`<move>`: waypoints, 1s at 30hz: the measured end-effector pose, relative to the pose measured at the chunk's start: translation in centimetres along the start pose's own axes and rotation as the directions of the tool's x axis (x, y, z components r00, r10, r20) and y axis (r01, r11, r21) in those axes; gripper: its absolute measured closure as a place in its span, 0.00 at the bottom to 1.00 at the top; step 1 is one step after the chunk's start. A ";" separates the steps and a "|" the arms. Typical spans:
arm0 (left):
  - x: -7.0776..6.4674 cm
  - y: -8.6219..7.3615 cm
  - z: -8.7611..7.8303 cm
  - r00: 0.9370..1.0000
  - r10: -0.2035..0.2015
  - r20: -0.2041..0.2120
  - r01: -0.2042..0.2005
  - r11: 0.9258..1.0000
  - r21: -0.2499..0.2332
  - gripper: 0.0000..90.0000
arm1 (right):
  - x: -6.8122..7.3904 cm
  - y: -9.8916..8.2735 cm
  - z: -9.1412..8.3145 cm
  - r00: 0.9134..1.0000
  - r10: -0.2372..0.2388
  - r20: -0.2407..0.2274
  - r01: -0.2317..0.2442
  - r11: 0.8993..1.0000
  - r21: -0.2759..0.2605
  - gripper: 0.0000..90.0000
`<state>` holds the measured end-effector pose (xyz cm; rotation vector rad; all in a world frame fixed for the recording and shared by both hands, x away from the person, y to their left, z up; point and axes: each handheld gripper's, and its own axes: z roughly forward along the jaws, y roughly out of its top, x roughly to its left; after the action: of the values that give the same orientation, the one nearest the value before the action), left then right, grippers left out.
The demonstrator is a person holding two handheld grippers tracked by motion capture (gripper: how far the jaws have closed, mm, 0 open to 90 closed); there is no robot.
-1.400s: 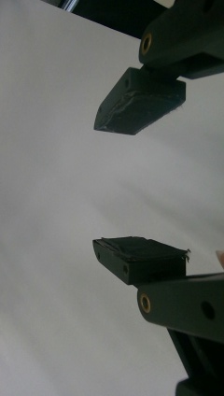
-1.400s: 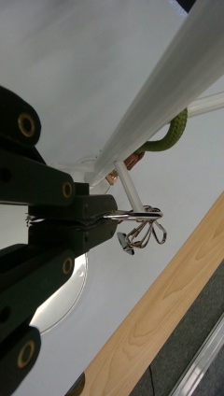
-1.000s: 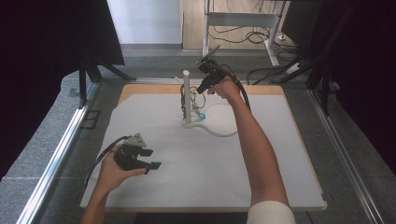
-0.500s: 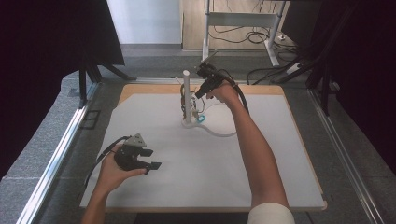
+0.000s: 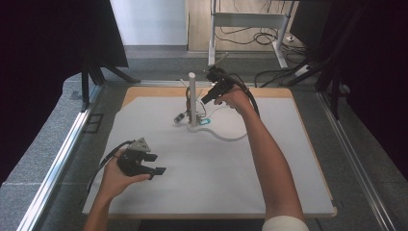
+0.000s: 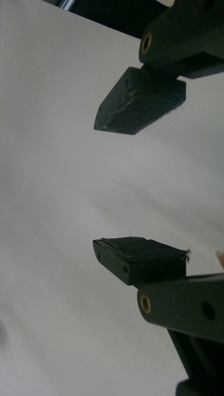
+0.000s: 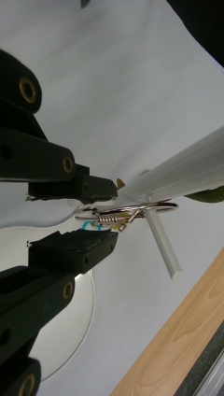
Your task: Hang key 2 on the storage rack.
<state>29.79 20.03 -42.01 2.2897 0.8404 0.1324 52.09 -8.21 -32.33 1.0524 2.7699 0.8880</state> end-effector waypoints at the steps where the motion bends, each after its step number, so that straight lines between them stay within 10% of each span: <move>1: 0.0 0.0 0.0 1.000 -0.001 -0.001 0.001 1.000 0.000 0.42 | 0.0 -0.2 -0.2 1.000 -0.002 0.003 0.002 1.000 -0.003 0.78; 17: -0.1 -0.1 -0.1 1.000 -0.003 -0.008 0.003 1.000 0.001 0.42 | 0.1 -6.2 -3.5 1.000 0.007 0.022 -0.004 0.991 -0.133 0.56; 30: -0.2 -0.1 0.1 1.000 -0.001 -0.011 0.001 1.000 0.007 0.41 | 0.9 -14.5 -5.4 0.999 0.006 0.035 0.003 0.971 -0.241 0.55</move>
<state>29.60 19.97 -42.13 2.2971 0.8491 0.1412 41.47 -19.10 -35.35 1.0172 2.5495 1.1581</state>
